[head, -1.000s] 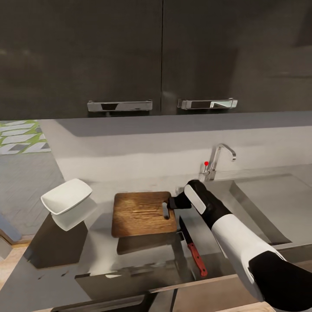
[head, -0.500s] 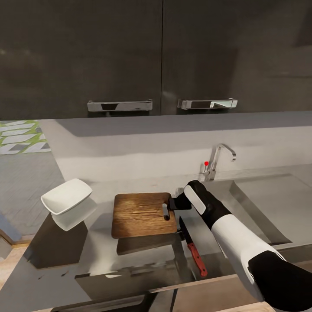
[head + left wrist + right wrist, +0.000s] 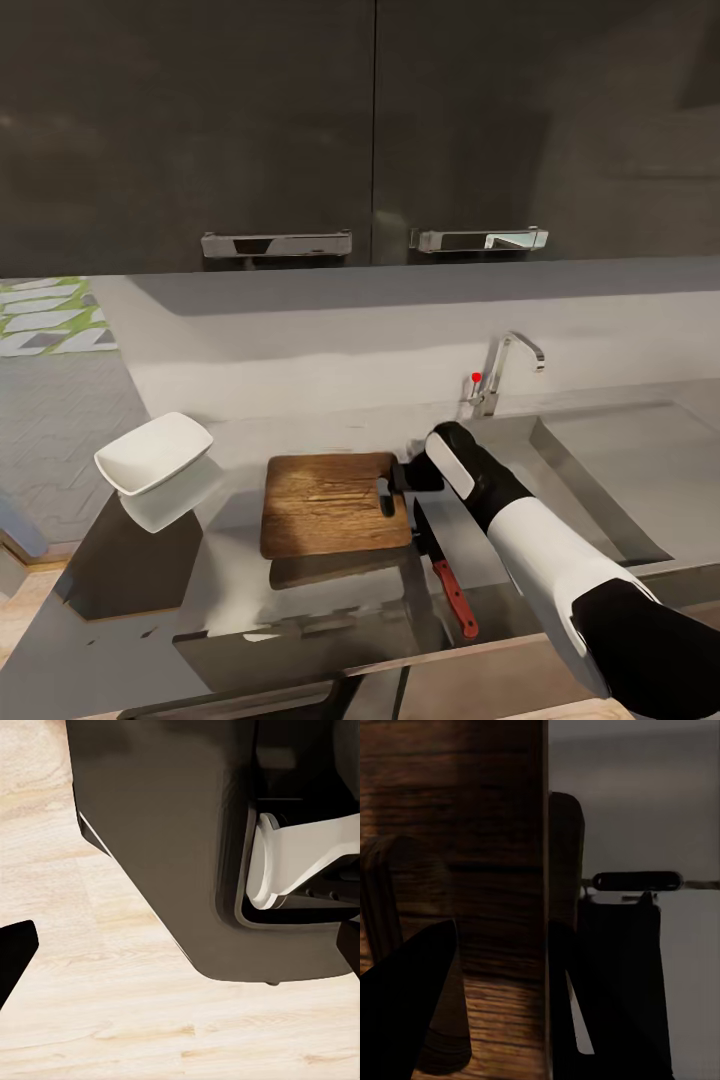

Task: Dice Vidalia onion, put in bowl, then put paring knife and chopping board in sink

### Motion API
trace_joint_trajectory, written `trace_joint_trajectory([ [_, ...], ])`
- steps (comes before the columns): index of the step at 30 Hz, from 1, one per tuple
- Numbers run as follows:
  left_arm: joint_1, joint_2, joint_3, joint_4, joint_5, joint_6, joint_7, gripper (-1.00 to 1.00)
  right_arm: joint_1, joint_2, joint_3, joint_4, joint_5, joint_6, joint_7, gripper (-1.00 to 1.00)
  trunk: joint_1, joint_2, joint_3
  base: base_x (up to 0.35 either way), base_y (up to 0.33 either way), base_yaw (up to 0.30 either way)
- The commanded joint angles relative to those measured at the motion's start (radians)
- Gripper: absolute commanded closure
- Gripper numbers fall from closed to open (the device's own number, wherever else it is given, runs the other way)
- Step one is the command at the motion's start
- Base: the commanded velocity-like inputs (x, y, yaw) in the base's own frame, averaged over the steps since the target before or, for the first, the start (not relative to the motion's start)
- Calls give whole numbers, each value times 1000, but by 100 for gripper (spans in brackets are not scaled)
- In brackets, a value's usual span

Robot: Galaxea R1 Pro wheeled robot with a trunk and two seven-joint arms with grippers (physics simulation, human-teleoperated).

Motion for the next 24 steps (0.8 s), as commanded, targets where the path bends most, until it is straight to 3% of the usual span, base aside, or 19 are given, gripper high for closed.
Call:
trace_joint_trajectory([
  [1,0,0,0,-2,0,-1,0,-100,-1,0,3,1,-10,2,-10,100,1,-2,-2,0,0,0],
  [24,0,0,0,-2,0,-1,0,-100,1,0,3,43,-12,2,-8,100,1,-2,0,0,0,0],
])
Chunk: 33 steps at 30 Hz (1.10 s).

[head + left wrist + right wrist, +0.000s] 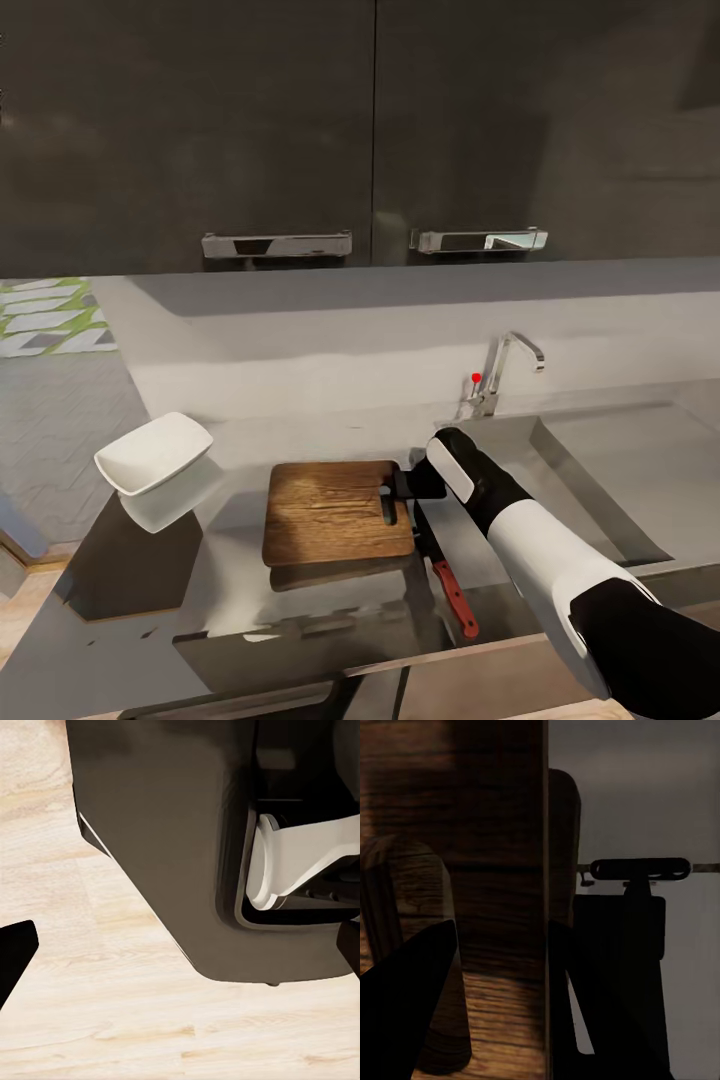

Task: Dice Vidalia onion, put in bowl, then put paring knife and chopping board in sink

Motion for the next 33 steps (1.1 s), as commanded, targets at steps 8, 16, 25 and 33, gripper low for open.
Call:
trace_joint_trajectory([
  [8,0,0,0,-2,0,-2,0,-100,0,2,4,0,-12,2,-9,100,1,-2,10,0,0,0],
  [16,0,0,0,-2,0,-1,0,-100,0,3,4,2,-11,2,-8,100,1,-2,23,0,0,0],
  [25,0,0,0,-2,0,-2,0,-100,2,3,4,4,-11,2,-8,100,1,-2,37,0,0,13],
  [33,0,-1,0,-2,0,-1,0,-100,5,3,6,24,-11,2,-9,100,1,-2,42,0,0,25],
])
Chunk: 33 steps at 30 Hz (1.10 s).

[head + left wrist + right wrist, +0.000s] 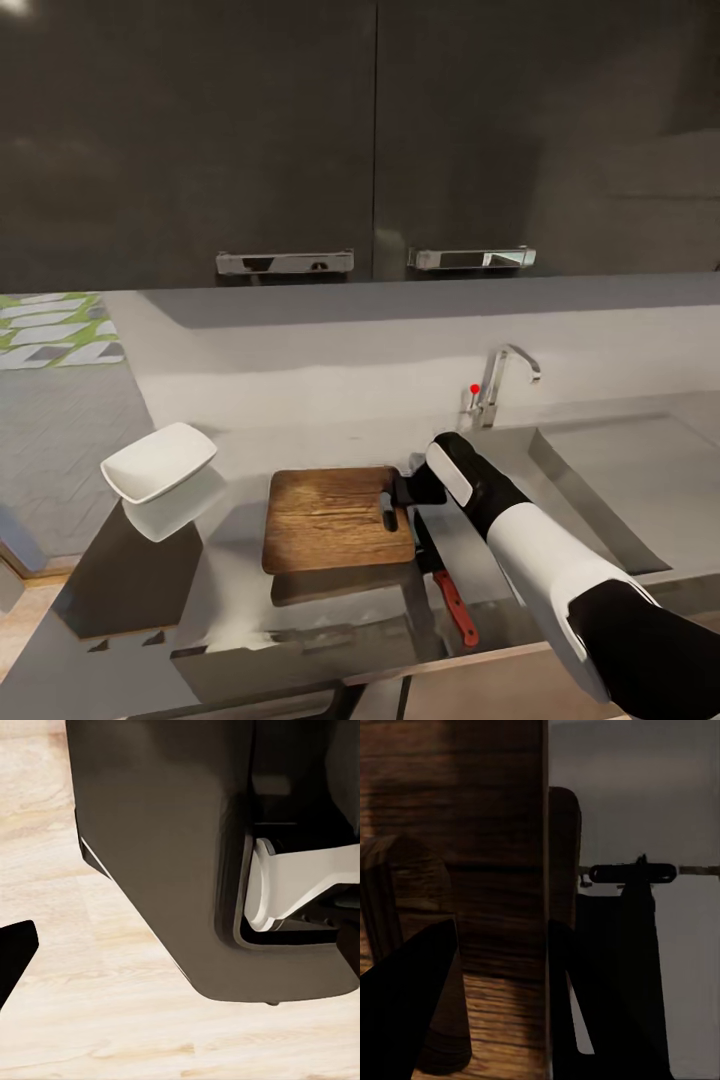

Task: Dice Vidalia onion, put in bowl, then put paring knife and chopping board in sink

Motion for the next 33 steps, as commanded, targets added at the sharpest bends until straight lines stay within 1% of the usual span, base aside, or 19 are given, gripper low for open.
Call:
trace_joint_trajectory([
  [1,0,0,0,-2,0,-1,0,-100,-1,0,4,21,-11,2,-10,100,1,-2,-2,0,0,2],
  [7,0,-2,0,-2,0,-1,0,-100,-1,0,6,58,-11,2,-11,100,1,-2,-2,0,0,0],
  [21,0,-5,0,-2,0,-2,0,-100,-1,1,8,62,-12,2,-10,100,1,-2,-2,0,0,0],
  [28,0,-5,0,-2,0,-1,0,-100,-1,10,9,62,-12,2,-11,100,1,-2,-2,2,0,0],
  [33,0,-5,0,-2,0,-2,0,-100,-1,14,10,62,-12,2,-11,100,1,-2,-2,169,0,0],
])
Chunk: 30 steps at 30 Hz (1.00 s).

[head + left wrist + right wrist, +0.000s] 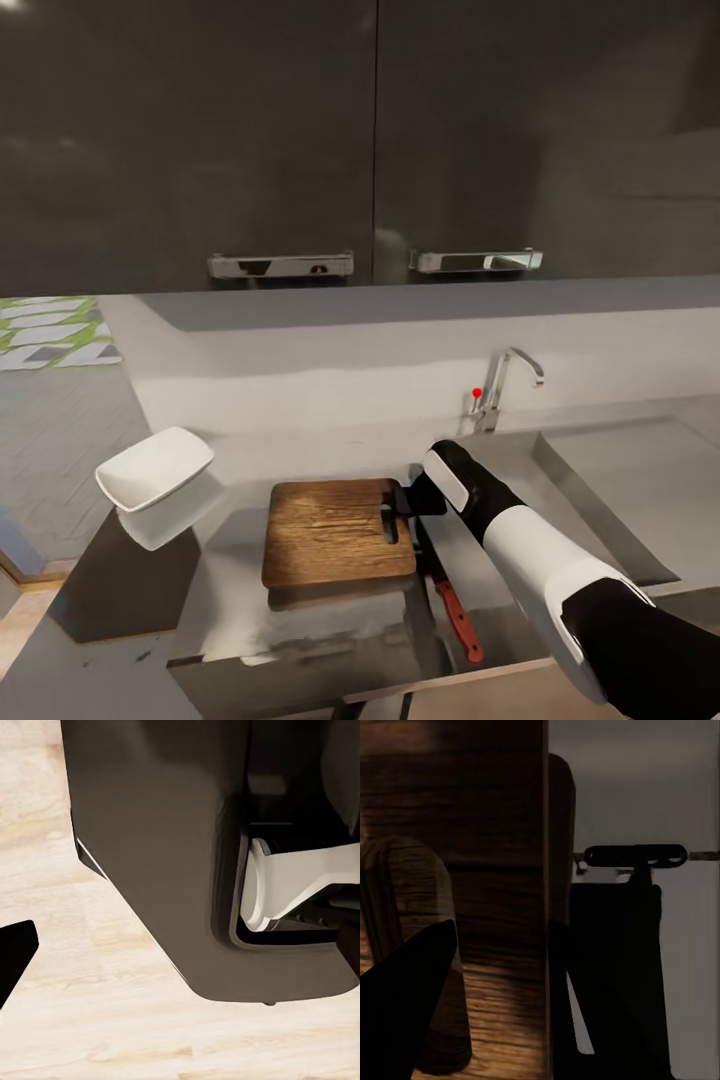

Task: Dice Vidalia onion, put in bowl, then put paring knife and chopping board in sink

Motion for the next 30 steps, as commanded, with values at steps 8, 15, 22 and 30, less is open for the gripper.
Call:
trace_joint_trajectory([
  [8,0,0,0,-2,0,-1,0,-100,-3,0,10,-1,-15,2,-9,100,1,-2,-2,44,0,0],
  [15,0,0,0,-2,0,-1,0,-100,-3,1,11,-1,-14,2,-9,100,1,-2,-2,1,0,0],
  [22,0,0,0,-2,0,-1,0,-100,-2,4,12,17,-18,2,-9,100,1,-2,-2,0,0,0],
  [30,0,0,0,-2,0,-1,0,-100,-3,8,12,40,-20,2,-9,100,1,-2,-2,0,0,0],
])
